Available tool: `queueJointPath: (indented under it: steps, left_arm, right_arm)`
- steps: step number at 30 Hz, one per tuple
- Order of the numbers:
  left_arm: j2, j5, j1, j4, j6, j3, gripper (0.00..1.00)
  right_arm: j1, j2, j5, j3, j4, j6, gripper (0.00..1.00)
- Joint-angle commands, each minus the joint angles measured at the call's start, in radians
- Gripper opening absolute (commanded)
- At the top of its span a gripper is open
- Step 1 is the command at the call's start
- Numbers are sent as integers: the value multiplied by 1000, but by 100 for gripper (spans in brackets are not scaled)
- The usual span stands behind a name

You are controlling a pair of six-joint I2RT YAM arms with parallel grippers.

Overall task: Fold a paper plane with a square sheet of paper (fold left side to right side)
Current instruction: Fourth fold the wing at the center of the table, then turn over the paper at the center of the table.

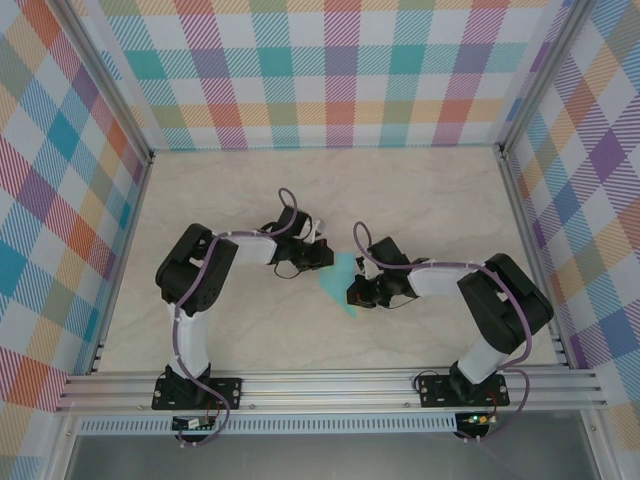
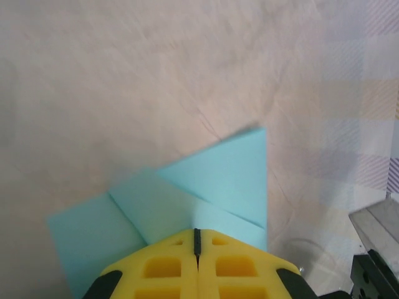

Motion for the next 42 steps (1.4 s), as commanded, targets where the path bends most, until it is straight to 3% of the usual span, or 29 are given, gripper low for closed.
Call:
queueJointPath:
  steps: [1, 8, 12, 17, 21, 25, 31, 42]
  left_arm:
    - [50, -72, 56, -68, 60, 53, 4]
    - [35, -58, 80, -88, 69, 74, 5]
    - [-31, -38, 94, -97, 70, 69, 13]
    - [-178, -30, 113, -90, 56, 22, 28]
    - [-280, -72, 126, -79, 25, -32, 40]
    - [-323, -77, 100, 16, -58, -127, 44]
    - [-251, -82, -14, 112, -115, -182, 45]
    - [-102, -58, -67, 180, -163, -126, 43]
  right_arm:
    - [6, 33, 93, -69, -225, -23, 0]
    - [6, 21, 40, -66, -177, -22, 0]
    - [7, -22, -13, -41, -116, -20, 5]
    - [6, -122, 5, 43, -135, -63, 24]
    - [5, -235, 120, 92, -222, -137, 40]
    - [3, -371, 260, 98, -313, -189, 57]
    - [3, -525, 302, 46, -353, -183, 72]
    - [3, -619, 332, -5, -380, -170, 75]
